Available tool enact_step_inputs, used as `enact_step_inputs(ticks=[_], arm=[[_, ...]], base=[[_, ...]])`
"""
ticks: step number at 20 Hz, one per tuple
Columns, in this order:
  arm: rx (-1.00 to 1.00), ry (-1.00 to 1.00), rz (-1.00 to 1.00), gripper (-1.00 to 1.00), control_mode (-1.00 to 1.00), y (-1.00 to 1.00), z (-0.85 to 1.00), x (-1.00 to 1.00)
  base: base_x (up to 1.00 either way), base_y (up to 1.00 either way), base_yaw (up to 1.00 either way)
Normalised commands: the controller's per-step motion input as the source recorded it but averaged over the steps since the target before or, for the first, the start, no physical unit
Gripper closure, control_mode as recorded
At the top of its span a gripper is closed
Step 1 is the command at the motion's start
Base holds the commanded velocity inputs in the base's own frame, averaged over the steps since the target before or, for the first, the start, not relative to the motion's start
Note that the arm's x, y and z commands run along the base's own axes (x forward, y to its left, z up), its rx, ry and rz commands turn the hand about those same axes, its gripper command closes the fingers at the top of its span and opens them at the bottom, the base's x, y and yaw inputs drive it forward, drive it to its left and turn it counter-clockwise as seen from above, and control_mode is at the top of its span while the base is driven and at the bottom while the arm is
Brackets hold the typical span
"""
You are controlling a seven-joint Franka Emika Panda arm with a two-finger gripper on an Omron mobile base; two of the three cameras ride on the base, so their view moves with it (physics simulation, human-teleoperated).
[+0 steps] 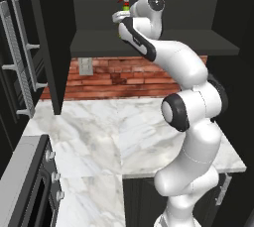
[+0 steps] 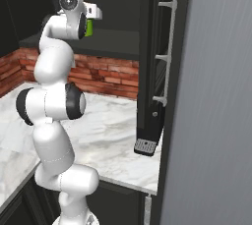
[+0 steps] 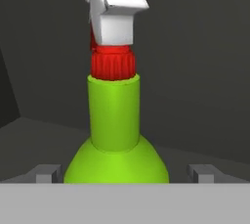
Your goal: Move the cutting board and knife to the sink. Then move spray from the cabinet to the counter.
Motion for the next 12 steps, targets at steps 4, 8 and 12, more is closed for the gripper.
enact_step_inputs(ticks=[4, 8, 12], arm=[[0.0, 0.0, 0.0, -1.0, -1.0, 0.0, 0.0, 0.16], [0.0, 0.0, 0.0, -1.0, -1.0, 0.01, 0.0, 0.2], [0.0, 0.0, 0.0, -1.0, -1.0, 0.1, -0.02, 0.18]], base=[[0.0, 0.0, 0.0], [0.0, 0.0, 0.0], [0.0, 0.0, 0.0]])
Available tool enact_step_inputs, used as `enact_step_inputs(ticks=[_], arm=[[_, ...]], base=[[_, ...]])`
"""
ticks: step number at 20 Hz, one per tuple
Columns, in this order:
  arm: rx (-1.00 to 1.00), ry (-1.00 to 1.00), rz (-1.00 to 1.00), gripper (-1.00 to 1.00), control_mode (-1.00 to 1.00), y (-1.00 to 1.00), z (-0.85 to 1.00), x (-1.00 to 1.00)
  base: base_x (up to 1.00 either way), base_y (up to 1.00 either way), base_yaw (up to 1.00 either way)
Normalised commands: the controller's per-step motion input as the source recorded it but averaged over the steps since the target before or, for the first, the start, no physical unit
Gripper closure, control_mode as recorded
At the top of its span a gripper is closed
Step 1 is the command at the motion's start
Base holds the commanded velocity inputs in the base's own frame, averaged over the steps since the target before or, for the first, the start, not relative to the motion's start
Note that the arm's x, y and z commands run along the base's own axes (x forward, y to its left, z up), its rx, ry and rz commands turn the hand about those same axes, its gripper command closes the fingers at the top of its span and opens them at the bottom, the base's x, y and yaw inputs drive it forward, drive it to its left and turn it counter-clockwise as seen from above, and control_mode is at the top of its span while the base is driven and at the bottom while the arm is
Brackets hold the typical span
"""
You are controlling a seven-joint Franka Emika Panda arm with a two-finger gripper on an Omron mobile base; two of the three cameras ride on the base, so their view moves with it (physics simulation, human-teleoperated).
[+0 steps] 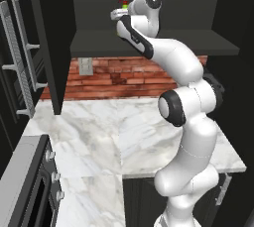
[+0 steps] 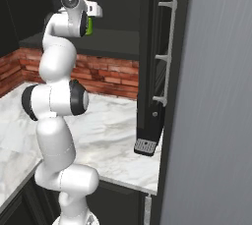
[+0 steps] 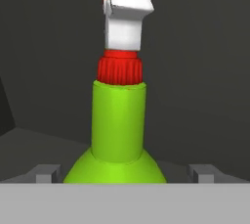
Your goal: Move the cutting board and knife to the sink. Then move spray from the cabinet to the counter.
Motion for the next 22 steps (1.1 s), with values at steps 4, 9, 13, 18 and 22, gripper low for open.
enact_step_inputs(ticks=[4, 9, 13, 18, 22], arm=[[0.0, 0.0, 0.0, 1.0, -1.0, 0.17, -0.03, 0.02], [0.0, 0.0, -0.03, 1.0, -1.0, 0.02, 0.0, -0.07], [0.0, 0.0, -0.07, 1.0, -1.0, 0.0, 0.0, -0.28], [0.0, -0.08, -0.1, 1.0, -1.0, 0.01, 0.0, -0.49], [0.0, -0.12, -0.12, 1.0, -1.0, 0.04, 0.0, -0.69]], base=[[0.0, 0.0, 0.0], [0.0, 0.0, 0.0], [0.0, 0.0, 0.0], [0.0, 0.0, 0.0], [0.0, 0.0, 0.0]])
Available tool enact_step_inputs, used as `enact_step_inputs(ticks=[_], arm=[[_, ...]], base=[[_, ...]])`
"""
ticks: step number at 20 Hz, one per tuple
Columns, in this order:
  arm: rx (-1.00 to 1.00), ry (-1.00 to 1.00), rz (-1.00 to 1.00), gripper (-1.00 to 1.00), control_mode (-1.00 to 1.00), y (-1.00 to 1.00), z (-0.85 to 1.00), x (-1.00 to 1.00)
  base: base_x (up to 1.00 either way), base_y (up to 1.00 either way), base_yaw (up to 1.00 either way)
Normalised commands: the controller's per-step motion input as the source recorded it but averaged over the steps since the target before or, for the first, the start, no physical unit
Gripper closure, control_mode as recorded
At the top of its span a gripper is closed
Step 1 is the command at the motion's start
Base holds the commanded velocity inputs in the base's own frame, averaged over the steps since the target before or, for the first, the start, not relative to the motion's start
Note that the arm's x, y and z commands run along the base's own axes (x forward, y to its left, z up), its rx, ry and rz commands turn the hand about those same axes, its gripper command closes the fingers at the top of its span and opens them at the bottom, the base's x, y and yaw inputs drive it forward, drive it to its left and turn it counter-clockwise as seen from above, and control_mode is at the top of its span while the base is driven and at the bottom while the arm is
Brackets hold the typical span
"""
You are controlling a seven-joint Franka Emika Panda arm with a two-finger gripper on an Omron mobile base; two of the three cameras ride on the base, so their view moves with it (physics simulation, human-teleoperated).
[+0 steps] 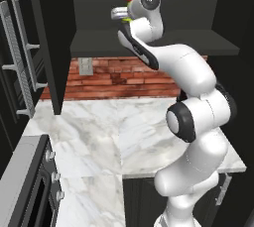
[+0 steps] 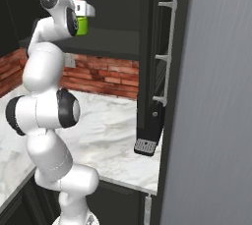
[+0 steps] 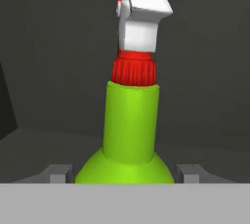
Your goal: Move the cutting board and knife to the sink. Then move spray from the cabinet to the counter.
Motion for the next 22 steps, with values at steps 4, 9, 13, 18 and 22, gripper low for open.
enact_step_inputs(ticks=[4, 9, 13, 18, 22], arm=[[0.0, -0.09, -0.14, 1.0, -1.0, 0.03, 0.0, -0.83], [0.0, 0.03, -0.13, 1.0, -1.0, 0.12, 0.05, -0.67], [0.0, 0.17, -0.11, 1.0, -1.0, 0.29, 0.33, -0.67], [0.0, 0.06, -0.09, 1.0, -1.0, 0.21, 0.13, -0.99], [0.0, 0.0, -0.04, 1.0, -1.0, 0.11, -0.1, -1.0]], base=[[0.0, 0.0, 0.0], [0.0, 0.0, 0.0], [0.0, 0.0, 0.0], [0.0, 0.0, 0.0], [0.0, 0.0, 0.0]])
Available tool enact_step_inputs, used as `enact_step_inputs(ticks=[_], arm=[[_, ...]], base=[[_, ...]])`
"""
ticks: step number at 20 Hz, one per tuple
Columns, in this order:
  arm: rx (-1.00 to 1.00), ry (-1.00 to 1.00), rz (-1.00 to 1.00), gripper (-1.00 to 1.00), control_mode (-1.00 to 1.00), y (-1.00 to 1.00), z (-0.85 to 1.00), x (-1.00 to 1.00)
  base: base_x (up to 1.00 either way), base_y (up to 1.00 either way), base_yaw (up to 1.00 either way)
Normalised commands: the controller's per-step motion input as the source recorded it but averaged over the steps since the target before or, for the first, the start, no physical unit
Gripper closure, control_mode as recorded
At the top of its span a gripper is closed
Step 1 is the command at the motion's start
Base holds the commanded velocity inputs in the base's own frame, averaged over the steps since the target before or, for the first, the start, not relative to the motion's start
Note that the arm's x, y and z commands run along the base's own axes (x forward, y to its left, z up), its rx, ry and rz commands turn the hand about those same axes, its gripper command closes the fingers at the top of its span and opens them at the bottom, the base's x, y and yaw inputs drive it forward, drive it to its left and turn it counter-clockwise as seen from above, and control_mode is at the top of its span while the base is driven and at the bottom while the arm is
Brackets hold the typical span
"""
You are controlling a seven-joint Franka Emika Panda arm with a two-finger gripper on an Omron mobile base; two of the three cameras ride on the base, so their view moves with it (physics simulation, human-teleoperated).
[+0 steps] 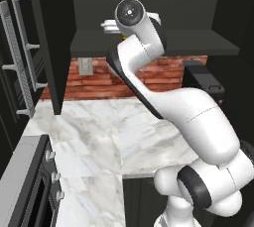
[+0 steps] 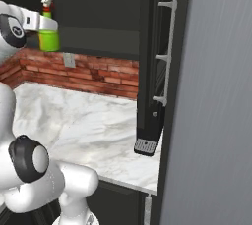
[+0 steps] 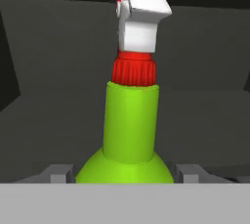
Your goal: Move the cutting board and knife to the sink. Then move spray from the cabinet to the counter.
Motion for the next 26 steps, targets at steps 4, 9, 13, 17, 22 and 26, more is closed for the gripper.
enact_step_inputs(ticks=[4, 9, 13, 17, 22, 26], arm=[[-0.03, -0.03, -0.07, 1.0, -1.0, 0.0, -0.35, -1.0], [-0.07, -0.17, -0.1, 1.0, -1.0, 0.0, -0.59, -1.0], [-0.16, -0.24, -0.11, 1.0, -1.0, 0.0, -0.98, -1.0], [-0.21, -0.18, -0.11, 1.0, -1.0, 0.0, -1.0, -1.0], [-0.2, -0.06, -0.14, 1.0, -1.0, -0.21, -0.91, -0.94], [-0.08, -0.02, -0.07, 1.0, -1.0, -0.26, -0.52, -0.32]], base=[[0.0, 0.0, 0.0], [0.0, 0.0, 0.0], [0.0, 0.0, 0.0], [0.0, 0.0, 0.0], [0.0, 0.0, 0.0], [0.0, 0.0, 0.0]])
